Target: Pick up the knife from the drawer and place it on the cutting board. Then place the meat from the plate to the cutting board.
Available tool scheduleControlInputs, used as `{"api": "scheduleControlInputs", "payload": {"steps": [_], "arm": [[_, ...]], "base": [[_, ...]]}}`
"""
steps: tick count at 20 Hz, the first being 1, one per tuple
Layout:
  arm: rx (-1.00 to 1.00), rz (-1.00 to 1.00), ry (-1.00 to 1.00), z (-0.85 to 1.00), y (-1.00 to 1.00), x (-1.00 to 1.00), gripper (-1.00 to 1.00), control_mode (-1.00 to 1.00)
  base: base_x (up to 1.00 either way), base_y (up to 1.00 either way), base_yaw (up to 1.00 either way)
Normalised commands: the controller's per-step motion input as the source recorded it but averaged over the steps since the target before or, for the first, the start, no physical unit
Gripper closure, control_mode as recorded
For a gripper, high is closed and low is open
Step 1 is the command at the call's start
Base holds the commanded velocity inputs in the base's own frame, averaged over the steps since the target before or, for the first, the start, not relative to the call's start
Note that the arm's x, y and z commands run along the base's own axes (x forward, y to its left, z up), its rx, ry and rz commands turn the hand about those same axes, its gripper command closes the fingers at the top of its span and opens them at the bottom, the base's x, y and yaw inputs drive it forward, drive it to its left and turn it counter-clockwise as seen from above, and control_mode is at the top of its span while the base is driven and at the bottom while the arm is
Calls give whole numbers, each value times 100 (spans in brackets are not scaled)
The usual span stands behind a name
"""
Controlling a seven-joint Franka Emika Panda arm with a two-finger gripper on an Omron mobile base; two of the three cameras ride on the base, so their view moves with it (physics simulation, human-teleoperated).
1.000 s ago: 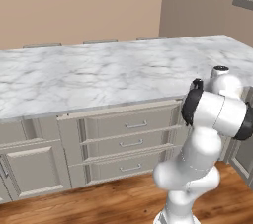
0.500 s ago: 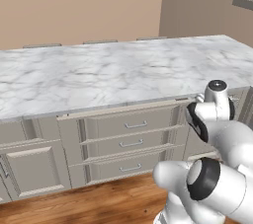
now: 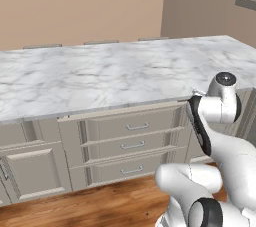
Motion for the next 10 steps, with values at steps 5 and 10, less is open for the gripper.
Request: {"api": "scheduleControlInputs", "payload": {"steps": [5,10], "arm": [[0,34,26,17,82,0,100,-100],[4,12,19,-3,44,1,100,-100]], "base": [[0,0,0],[0,0,0]]}}
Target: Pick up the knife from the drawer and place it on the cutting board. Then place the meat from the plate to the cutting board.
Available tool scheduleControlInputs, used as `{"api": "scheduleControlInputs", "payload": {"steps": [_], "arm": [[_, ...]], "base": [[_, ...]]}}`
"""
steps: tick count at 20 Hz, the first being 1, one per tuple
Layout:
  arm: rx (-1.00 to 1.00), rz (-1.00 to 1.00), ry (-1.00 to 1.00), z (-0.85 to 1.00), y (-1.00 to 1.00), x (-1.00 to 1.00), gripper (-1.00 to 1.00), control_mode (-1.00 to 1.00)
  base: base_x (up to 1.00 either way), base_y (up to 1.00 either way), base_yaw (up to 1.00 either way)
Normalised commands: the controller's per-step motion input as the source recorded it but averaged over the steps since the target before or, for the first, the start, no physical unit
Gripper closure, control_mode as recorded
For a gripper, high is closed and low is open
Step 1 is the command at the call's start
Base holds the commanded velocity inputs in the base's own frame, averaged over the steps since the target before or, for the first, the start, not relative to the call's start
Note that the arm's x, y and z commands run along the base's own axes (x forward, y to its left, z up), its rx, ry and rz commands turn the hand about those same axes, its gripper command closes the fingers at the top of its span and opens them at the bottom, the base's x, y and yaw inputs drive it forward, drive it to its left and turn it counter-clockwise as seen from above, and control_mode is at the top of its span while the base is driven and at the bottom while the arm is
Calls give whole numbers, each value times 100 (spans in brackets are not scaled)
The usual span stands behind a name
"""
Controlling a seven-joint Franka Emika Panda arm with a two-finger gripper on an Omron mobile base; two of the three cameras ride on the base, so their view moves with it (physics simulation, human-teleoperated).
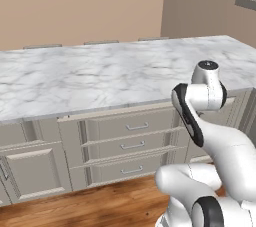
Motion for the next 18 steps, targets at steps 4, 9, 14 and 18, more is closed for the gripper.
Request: {"api": "scheduleControlInputs", "payload": {"steps": [4,9,14,18], "arm": [[9,0,-1,-42,15,0,100,-100],[4,0,-3,-22,13,-14,100,-100],[0,0,-9,2,0,-34,100,-100],[0,0,0,3,4,-19,100,-100]], "base": [[0,0,0],[0,0,0],[0,0,0],[0,0,0]]}}
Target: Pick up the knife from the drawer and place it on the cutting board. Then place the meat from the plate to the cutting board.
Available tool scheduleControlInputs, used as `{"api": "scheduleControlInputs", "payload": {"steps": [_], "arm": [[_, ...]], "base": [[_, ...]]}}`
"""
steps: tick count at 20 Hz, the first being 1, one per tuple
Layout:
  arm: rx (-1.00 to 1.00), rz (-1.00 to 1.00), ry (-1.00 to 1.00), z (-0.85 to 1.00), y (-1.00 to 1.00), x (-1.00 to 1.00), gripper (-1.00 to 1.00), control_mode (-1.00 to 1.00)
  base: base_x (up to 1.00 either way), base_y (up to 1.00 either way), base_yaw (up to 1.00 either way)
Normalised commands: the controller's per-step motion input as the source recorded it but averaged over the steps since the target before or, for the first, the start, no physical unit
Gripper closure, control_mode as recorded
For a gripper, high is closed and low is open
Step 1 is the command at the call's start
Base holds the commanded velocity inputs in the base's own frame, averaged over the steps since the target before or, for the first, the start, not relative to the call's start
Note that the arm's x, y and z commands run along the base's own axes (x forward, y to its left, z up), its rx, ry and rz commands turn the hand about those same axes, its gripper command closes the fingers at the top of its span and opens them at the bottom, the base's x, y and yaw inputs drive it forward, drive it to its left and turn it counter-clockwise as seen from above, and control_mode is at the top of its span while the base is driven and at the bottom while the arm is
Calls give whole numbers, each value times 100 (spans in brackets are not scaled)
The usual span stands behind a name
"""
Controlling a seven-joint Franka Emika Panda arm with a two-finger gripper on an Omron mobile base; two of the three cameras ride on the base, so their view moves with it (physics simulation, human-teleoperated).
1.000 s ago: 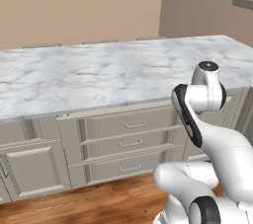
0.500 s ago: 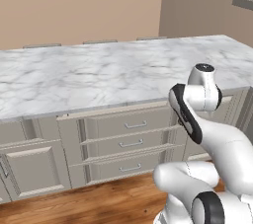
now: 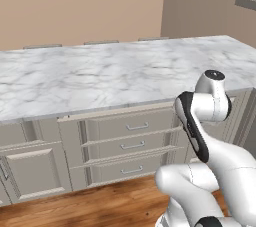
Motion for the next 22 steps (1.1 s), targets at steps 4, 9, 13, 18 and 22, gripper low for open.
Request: {"api": "scheduleControlInputs", "payload": {"steps": [4,9,13,18,22], "arm": [[0,0,0,9,3,-3,100,-100],[0,0,0,0,0,0,100,100],[0,0,0,0,0,0,100,100],[0,0,0,0,0,0,100,100],[0,0,0,0,0,0,100,100]], "base": [[0,0,0],[0,1,-49],[-1,0,-88],[0,11,-91],[27,54,-78]]}}
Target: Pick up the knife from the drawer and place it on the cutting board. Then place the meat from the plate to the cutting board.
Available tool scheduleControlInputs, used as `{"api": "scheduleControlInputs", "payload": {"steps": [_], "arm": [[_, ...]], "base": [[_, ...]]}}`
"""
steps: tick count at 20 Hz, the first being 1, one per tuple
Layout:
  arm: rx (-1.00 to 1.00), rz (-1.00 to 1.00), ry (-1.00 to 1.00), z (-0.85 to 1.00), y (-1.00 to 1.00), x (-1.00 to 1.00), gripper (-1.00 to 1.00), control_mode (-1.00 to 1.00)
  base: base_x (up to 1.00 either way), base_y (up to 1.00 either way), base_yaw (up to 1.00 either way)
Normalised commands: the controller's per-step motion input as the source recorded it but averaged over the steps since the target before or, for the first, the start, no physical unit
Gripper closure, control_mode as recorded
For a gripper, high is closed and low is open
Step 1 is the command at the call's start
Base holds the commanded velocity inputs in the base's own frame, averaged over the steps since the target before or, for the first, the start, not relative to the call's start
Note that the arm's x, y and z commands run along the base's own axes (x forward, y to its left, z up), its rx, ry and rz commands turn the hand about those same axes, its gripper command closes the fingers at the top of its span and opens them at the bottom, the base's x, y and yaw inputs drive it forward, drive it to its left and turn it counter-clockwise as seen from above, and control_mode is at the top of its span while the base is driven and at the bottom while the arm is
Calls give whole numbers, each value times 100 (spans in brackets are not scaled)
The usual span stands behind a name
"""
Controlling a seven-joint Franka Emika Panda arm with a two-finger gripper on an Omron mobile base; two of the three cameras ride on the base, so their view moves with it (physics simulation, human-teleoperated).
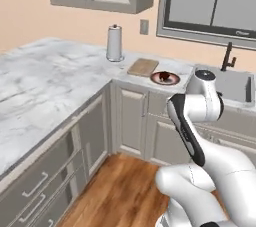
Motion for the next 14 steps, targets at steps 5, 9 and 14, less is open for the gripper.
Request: {"api": "scheduleControlInputs", "payload": {"steps": [5,9,14], "arm": [[0,0,0,0,0,0,100,100],[0,0,0,0,0,0,100,100],[0,0,0,0,0,0,100,100]], "base": [[69,98,-59],[96,54,-48],[100,-3,-39]]}}
